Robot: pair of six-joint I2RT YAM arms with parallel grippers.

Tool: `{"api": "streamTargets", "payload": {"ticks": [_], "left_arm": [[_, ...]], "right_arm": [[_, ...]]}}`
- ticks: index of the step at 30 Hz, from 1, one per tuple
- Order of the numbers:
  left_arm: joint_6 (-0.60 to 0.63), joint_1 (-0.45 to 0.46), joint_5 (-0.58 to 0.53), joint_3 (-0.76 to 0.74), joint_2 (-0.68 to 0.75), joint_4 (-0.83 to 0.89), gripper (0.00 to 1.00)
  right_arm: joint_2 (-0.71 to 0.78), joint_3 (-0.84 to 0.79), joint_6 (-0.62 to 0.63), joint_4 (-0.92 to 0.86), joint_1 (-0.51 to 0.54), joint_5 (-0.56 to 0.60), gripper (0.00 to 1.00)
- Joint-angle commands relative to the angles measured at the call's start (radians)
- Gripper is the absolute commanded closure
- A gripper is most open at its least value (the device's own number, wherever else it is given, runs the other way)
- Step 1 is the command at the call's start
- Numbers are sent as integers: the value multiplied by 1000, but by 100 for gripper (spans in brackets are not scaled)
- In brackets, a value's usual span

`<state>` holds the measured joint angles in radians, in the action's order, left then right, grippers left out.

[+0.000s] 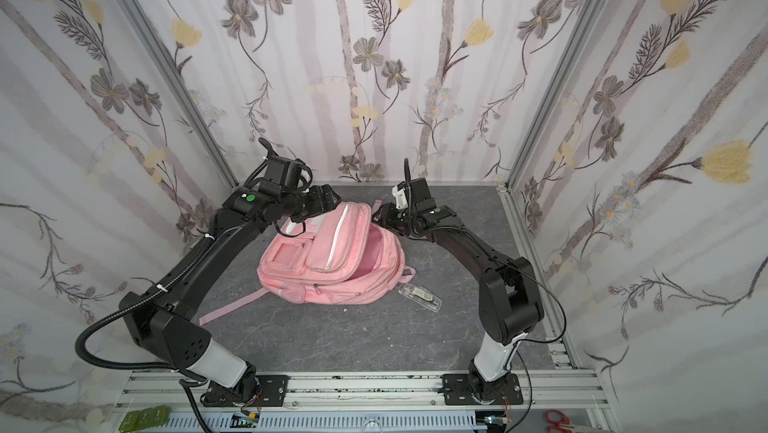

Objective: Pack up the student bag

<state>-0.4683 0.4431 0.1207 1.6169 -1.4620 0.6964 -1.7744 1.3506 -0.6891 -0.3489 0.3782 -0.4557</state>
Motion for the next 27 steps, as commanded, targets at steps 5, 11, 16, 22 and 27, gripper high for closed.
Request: {"api": "streamTargets", "payload": {"ticks": [5,11,16,22,27], "left_arm": [[520,-14,-85,-274,308,-139,7],[1030,-12,14,-633,592,-155,28],[1058,-14,12,-816,759,-167,34],[1058,-18,12,-839,799,-167,34],[1058,-17,12,-865,769,-167,34]], "right_arm": [[243,-86,236,-186,-23,91,44],[333,-90,423,-167,278,220,41],[458,-219,502,16,615,569,48],[349,-182,243,26,853,820,67],[147,-109,202,4,910,800,50]]}}
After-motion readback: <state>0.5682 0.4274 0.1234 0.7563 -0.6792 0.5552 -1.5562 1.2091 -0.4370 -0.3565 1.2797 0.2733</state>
